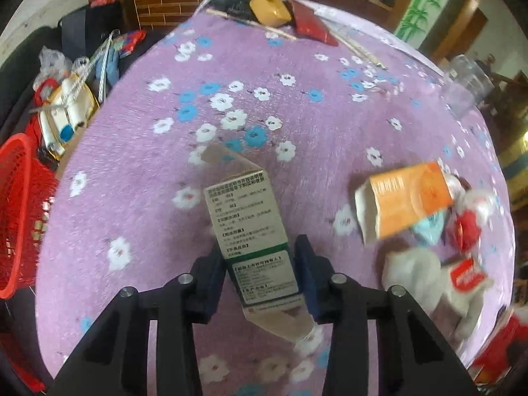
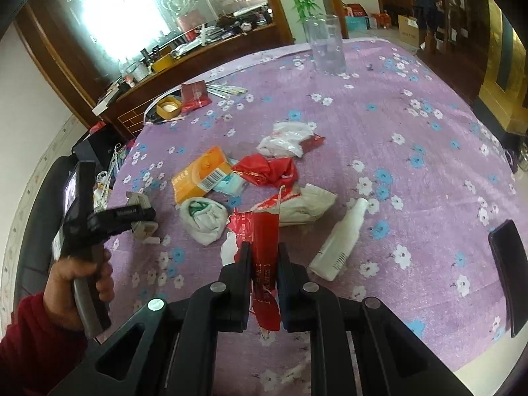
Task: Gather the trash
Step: 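Grasp the blue-and-white medicine box with the left tool while the right tool grasps the red wrapper, then carry box and red wrapper to the red basket and open both tools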
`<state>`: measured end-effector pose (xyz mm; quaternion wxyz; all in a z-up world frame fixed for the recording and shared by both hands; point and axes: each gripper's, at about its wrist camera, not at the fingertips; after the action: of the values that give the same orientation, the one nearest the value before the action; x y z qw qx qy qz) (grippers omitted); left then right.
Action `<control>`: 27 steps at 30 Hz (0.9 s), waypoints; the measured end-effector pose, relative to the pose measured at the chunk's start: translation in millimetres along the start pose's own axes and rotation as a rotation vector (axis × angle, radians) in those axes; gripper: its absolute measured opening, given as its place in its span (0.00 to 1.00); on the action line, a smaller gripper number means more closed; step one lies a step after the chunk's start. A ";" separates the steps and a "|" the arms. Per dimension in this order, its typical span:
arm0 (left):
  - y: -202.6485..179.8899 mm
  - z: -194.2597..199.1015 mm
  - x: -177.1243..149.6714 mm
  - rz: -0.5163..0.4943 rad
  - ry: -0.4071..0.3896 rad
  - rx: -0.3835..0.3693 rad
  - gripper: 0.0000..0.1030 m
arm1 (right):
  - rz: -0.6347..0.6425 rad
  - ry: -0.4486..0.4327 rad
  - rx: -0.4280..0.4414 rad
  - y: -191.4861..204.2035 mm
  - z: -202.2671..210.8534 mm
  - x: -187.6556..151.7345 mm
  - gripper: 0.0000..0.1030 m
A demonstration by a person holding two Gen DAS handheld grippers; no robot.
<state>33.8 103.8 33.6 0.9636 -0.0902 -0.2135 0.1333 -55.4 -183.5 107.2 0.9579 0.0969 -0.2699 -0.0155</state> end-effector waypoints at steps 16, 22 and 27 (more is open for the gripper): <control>6.1 117.8 -50.7 -0.258 -0.311 0.089 0.38 | 0.170 -0.019 0.104 93.5 -11.1 -2.4 0.14; 18.7 133.8 -62.0 -0.261 -0.329 0.132 0.38 | 0.220 -0.005 0.139 122.7 -13.6 -7.9 0.14; 28.5 143.0 -67.1 -0.259 -0.341 0.155 0.38 | 0.253 -0.007 0.166 143.2 -12.2 -11.4 0.14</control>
<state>-93.3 127.7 128.7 0.9266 0.0360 -0.3724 0.0378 -62.0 -40.0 118.9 0.9400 0.1408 -0.2836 0.1274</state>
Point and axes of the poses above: each gripper's, at about its wrist camera, not at the fingertips, and z roughly against the way its jaws point, y to its left, x to its top, and after that the axes turned 7 degrees about -x, right-handed
